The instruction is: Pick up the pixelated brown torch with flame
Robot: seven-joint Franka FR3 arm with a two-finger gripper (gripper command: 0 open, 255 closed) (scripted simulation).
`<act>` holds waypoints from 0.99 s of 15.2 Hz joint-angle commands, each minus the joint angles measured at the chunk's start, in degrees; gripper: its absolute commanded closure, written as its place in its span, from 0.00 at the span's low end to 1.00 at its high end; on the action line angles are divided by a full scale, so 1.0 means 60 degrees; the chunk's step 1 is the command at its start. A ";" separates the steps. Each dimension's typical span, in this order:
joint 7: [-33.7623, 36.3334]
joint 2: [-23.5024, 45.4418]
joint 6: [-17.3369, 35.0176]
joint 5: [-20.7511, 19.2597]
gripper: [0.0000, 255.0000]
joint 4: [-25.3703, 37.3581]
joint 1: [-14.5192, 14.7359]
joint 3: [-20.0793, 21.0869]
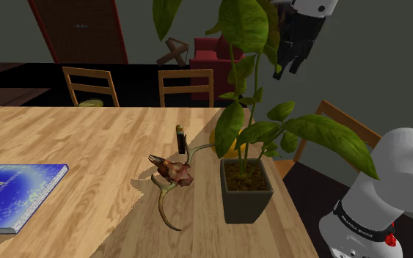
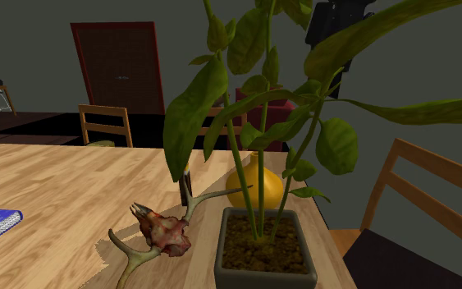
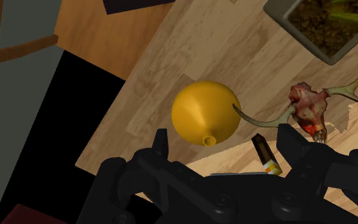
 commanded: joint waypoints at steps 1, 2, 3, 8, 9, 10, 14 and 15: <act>0.0000 0.0000 0.0000 0.0000 0.00 0.0000 0.0000 0.0000; 0.0048 0.0311 0.0240 0.0034 0.00 0.0020 0.0038 0.0041; 0.0095 0.0629 0.0474 0.0067 0.00 0.0053 0.0075 0.0082; 0.0308 0.2307 0.1553 0.0211 0.00 0.0398 0.0245 0.0279; 0.0347 0.2656 0.1747 0.0235 0.00 0.0503 0.0277 0.0317; 0.0386 0.3009 0.1933 0.0257 0.00 0.0620 0.0307 0.0355; 0.0531 0.4447 0.2587 0.0327 0.00 0.1204 0.0418 0.0504; 0.0567 0.4812 0.2728 0.0340 0.00 0.1379 0.0444 0.0540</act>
